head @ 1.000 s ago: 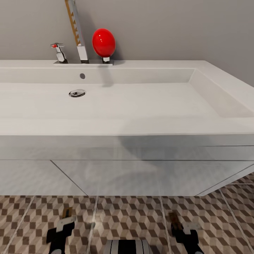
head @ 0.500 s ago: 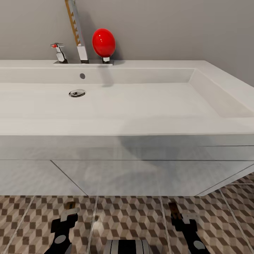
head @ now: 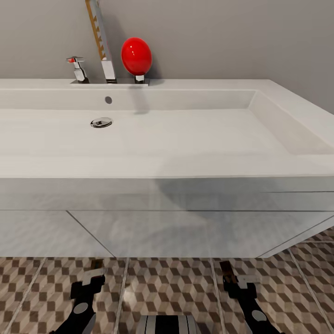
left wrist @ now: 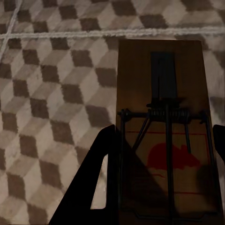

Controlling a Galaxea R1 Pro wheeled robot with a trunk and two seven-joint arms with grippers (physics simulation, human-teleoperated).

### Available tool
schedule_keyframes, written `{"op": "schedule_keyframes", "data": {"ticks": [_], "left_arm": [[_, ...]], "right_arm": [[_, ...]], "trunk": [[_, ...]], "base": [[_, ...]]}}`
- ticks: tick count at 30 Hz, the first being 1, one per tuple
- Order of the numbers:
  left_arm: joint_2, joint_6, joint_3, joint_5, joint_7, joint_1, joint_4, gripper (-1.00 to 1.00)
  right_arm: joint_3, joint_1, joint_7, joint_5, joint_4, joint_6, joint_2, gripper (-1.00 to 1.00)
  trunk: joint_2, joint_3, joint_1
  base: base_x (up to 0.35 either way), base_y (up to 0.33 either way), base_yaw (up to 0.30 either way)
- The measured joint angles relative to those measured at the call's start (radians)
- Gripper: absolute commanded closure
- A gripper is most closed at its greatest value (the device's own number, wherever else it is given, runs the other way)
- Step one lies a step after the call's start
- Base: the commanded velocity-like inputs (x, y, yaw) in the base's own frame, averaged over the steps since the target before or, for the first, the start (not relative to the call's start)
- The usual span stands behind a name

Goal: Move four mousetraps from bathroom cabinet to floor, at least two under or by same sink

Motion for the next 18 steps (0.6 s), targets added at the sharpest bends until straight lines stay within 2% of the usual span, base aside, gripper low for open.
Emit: {"op": "schedule_keyframes", "data": {"ticks": [6,14,18], "left_arm": [[-0.001,0.000,0.001,-0.001,-0.057,-0.004,0.007,1.00],[0.000,-0.002,0.001,0.000,-0.063,-0.004,0.009,1.00],[-0.009,-0.013,0.001,0.003,-0.065,-0.004,0.016,1.00]], "right_arm": [[0.000,-0.003,0.000,0.000,0.004,0.000,0.000,1.00],[0.002,-0.003,0.000,0.000,0.015,0.003,0.002,1.00],[0.003,-0.003,0.000,0.000,0.016,0.003,0.004,1.00]], "trunk": [[0.000,0.000,0.000],[0.000,0.000,0.000],[0.000,0.000,0.000]], "base": [[0.000,0.000,0.000],[0.000,0.000,0.000],[0.000,0.000,0.000]]}}
